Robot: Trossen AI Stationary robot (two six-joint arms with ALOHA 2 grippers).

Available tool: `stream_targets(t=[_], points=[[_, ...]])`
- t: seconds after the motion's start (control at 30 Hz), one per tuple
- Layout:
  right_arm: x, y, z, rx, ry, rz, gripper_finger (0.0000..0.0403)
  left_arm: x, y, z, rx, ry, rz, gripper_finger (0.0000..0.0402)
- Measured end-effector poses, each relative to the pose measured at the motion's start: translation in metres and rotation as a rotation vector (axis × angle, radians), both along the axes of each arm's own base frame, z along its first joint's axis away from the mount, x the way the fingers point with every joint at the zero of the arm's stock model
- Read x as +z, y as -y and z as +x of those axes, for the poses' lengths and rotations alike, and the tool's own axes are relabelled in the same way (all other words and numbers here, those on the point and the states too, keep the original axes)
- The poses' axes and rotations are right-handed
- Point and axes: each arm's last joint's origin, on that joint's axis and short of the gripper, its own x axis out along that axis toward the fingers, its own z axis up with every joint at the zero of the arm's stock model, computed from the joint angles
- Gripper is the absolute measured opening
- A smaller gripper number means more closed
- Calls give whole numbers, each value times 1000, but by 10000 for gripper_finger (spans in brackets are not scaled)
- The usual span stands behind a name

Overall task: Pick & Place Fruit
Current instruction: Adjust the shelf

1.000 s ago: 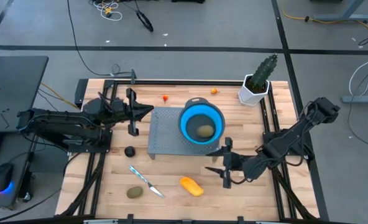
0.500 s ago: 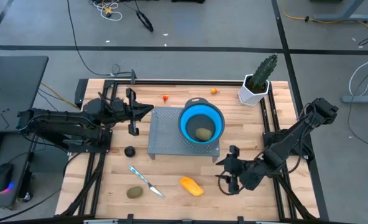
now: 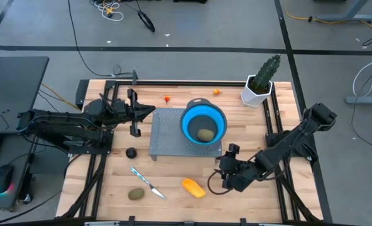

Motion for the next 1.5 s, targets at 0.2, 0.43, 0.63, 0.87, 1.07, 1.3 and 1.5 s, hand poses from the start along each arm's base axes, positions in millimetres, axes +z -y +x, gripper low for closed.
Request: stream_targets(t=[0.2,0.43,0.63,0.87,1.07,1.3,1.5], points=[[-2,7,-1,-36,-27,-62,228,0,0,0,2,-3,-1,21],[3,-1,6,24,27,65,228,0,0,0,4,-6,5,21],[14,-16,17,212,106,262,228,-1,0,0,6,-7,4,22],[18,-12,15,190,137,178,228,-4,0,1,6,-46,3,22],[13,-8,4,147,37,171,228,-12,13,-3,-362,-202,-25,22],[18,3,-12,57,-51,188,228,-13,38,-3,-430,-447,25,22],[25,11,-23,26,-78,192,228,-31,65,15,-438,-586,72,22]])
